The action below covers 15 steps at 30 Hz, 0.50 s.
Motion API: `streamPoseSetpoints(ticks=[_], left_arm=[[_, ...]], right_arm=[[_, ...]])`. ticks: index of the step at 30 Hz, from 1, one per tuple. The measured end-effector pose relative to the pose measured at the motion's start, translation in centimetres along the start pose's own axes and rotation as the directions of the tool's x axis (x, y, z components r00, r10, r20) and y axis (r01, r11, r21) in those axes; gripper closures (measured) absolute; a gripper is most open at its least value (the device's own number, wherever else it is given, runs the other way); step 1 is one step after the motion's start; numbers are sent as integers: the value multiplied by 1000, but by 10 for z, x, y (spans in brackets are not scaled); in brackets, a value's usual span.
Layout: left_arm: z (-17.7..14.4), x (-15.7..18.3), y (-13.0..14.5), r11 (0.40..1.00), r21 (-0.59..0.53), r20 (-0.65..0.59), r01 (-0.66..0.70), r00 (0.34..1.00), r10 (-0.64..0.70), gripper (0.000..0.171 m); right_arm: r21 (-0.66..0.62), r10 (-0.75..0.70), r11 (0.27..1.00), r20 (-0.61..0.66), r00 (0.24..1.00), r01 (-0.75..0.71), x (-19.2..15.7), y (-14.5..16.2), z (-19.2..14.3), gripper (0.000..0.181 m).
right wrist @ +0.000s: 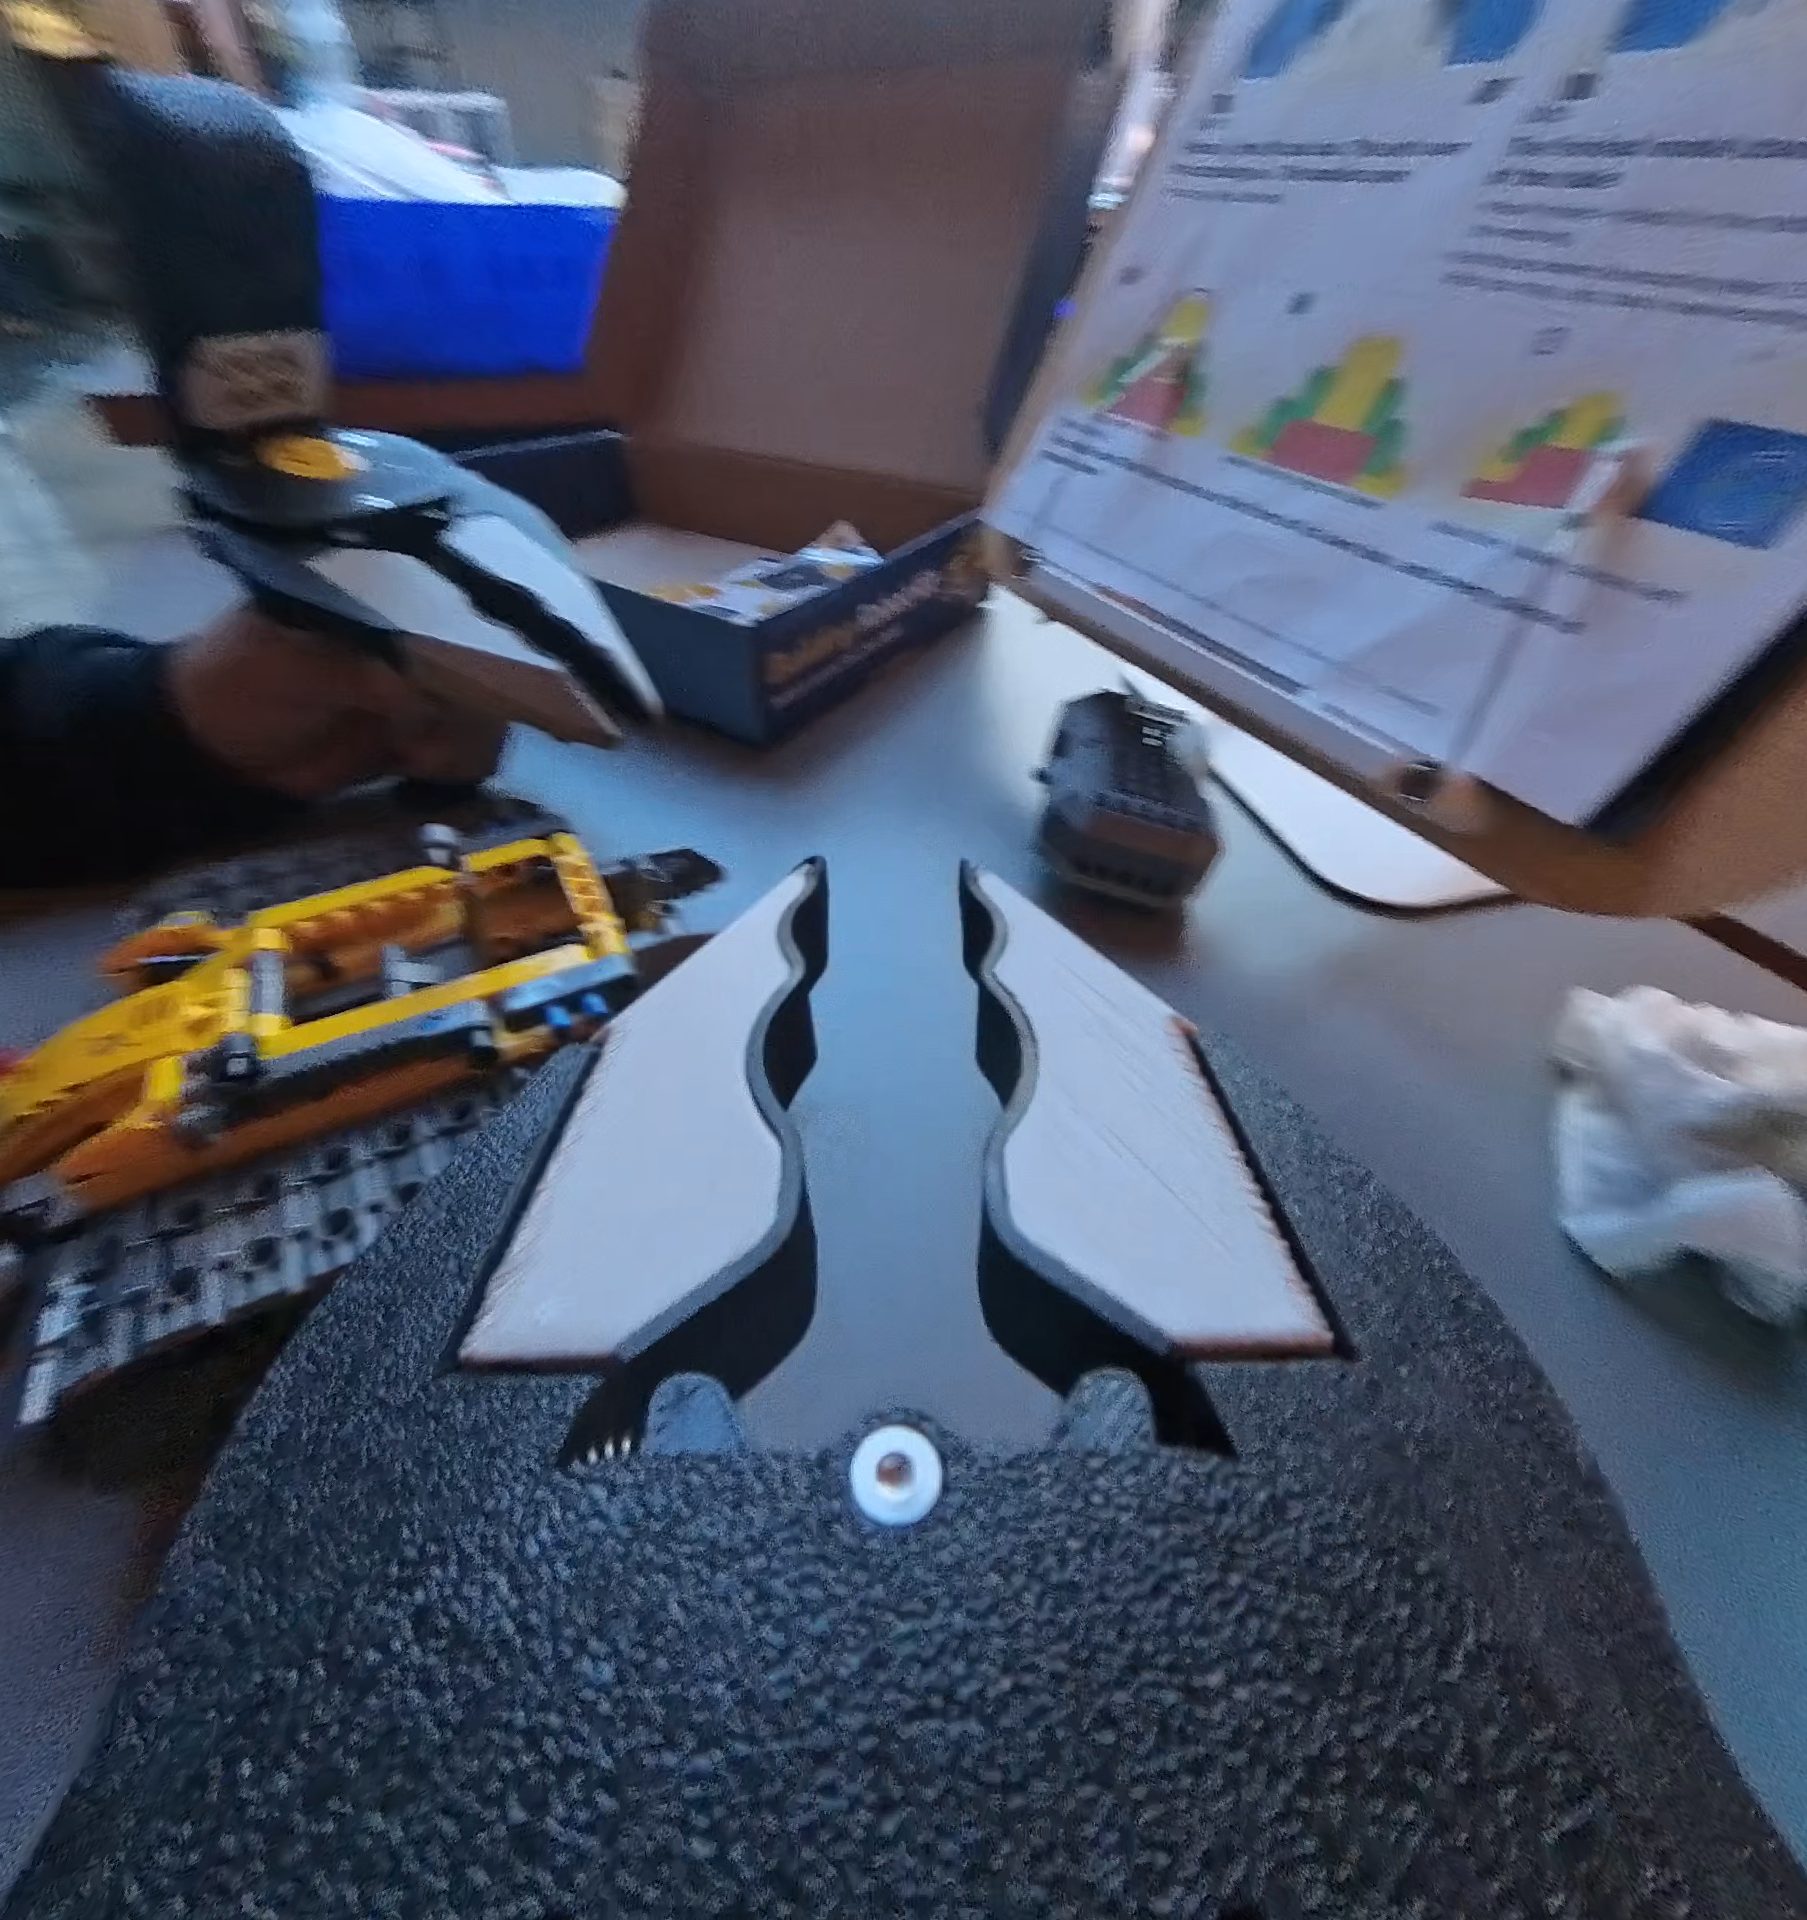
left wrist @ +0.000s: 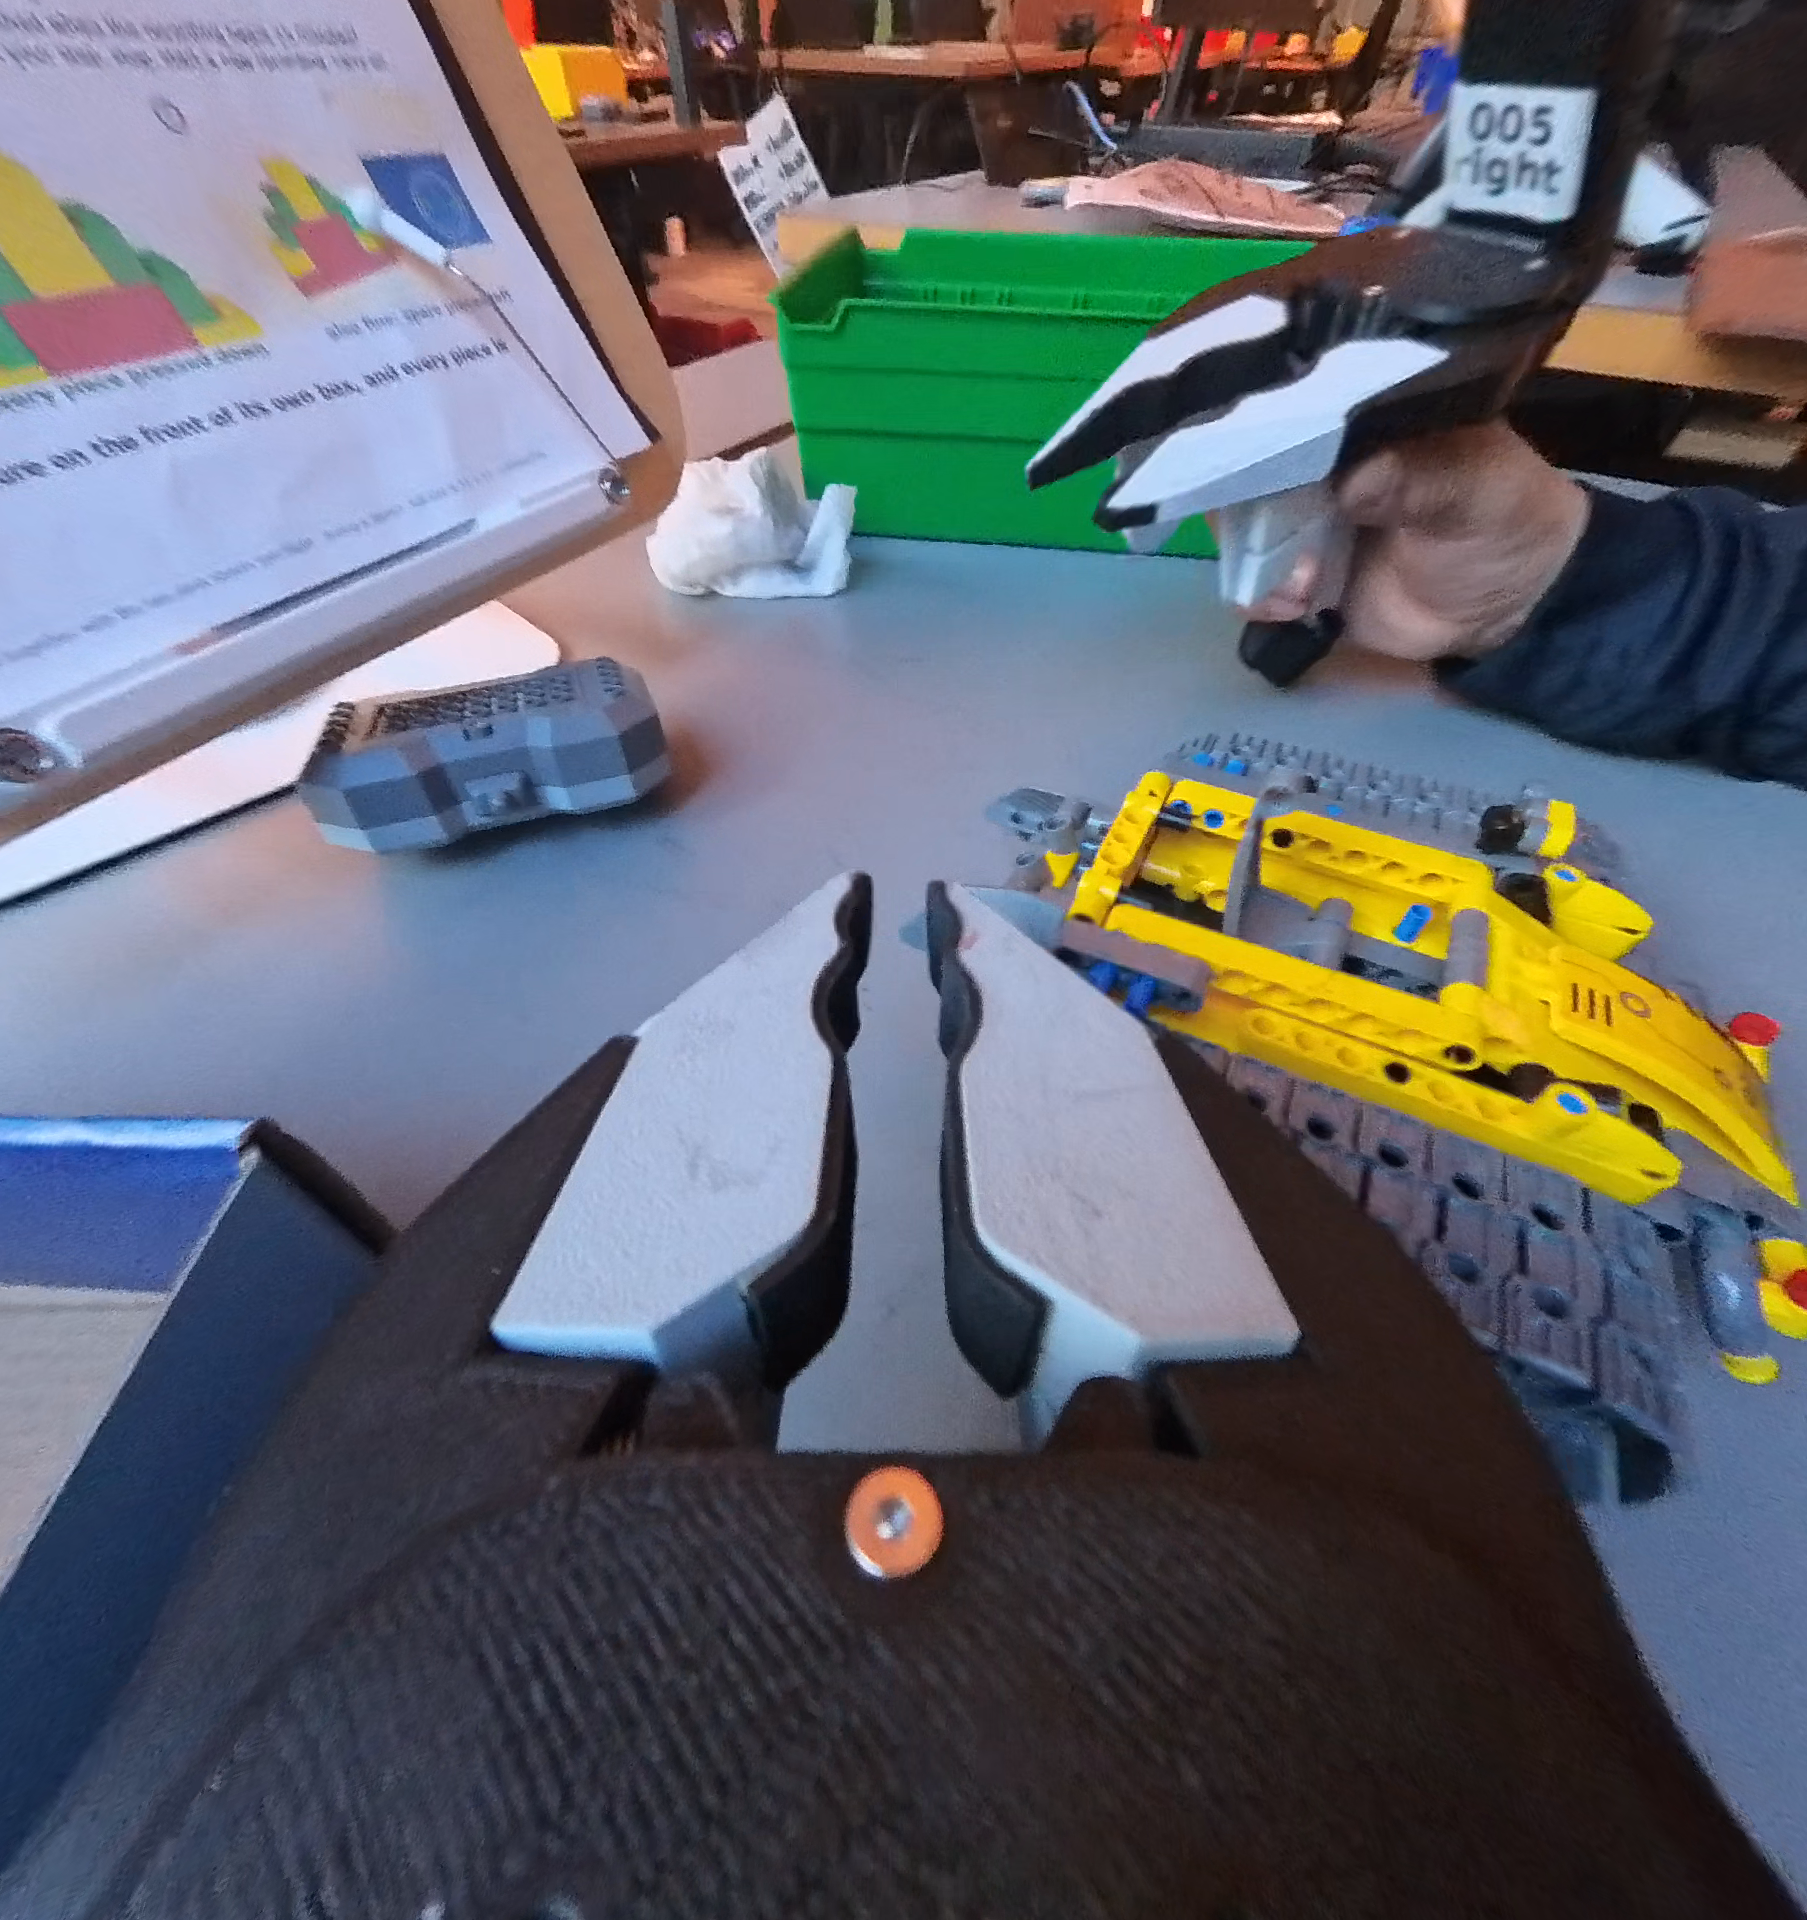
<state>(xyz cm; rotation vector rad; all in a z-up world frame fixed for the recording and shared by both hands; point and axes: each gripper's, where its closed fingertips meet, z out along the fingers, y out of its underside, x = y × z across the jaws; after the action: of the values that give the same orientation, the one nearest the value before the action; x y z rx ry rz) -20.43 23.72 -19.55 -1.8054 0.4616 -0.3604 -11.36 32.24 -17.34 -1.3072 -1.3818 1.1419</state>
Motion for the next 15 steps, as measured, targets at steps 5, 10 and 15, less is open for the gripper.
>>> streamPoseSetpoints(ticks=[5,10,15], left_arm=[[-8,-10,-3,998,26,130,-55,990,51,157],[-4,-10,1,998,-9,137,-64,989,64,162],[-2,-4,2,997,-13,95,-82,992,83,160]], right_arm=[[-124,-77,990,-73,994,68,4,15,-4,142],[-129,-142,982,-26,990,137,-11,15,4,151],[-138,-108,983,77,991,118,-37,12,6,152]])
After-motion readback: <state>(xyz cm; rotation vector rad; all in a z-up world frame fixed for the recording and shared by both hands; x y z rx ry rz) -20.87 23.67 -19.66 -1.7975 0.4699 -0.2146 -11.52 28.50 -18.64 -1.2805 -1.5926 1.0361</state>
